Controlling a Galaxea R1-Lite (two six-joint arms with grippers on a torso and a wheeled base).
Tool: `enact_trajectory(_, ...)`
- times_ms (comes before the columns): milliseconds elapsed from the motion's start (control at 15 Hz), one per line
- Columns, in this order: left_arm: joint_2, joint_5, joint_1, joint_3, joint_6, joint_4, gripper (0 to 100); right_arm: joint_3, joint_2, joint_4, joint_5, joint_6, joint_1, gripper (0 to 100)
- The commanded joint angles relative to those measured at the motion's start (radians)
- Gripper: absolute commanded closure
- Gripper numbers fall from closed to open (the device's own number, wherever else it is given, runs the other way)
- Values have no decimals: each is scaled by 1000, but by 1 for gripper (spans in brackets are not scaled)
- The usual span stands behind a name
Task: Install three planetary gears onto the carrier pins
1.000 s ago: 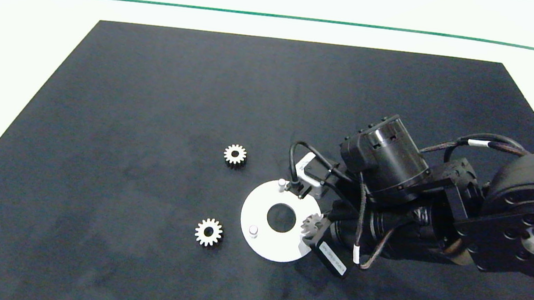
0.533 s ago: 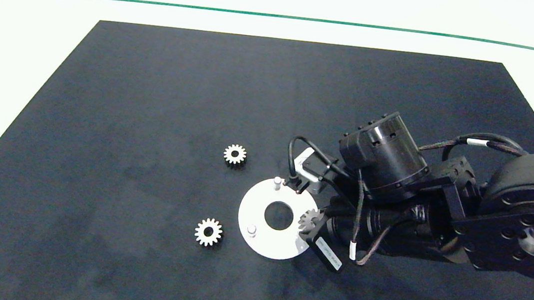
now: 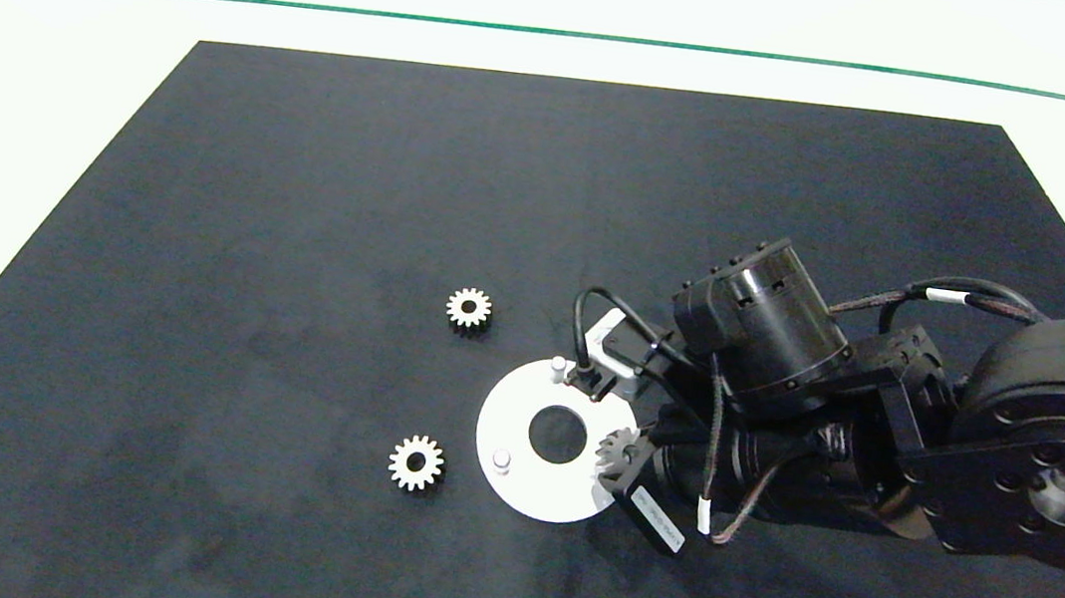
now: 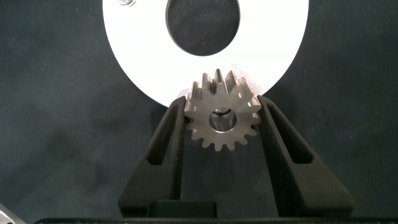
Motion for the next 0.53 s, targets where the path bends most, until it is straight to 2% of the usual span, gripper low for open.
enact_trajectory(67, -4, 0, 1, 0, 2, 5, 0, 5, 1, 4, -1, -4, 0, 75)
enact_trajectory(533, -6, 0, 1, 6, 10, 3, 0, 12, 1, 6, -1, -5, 0, 75)
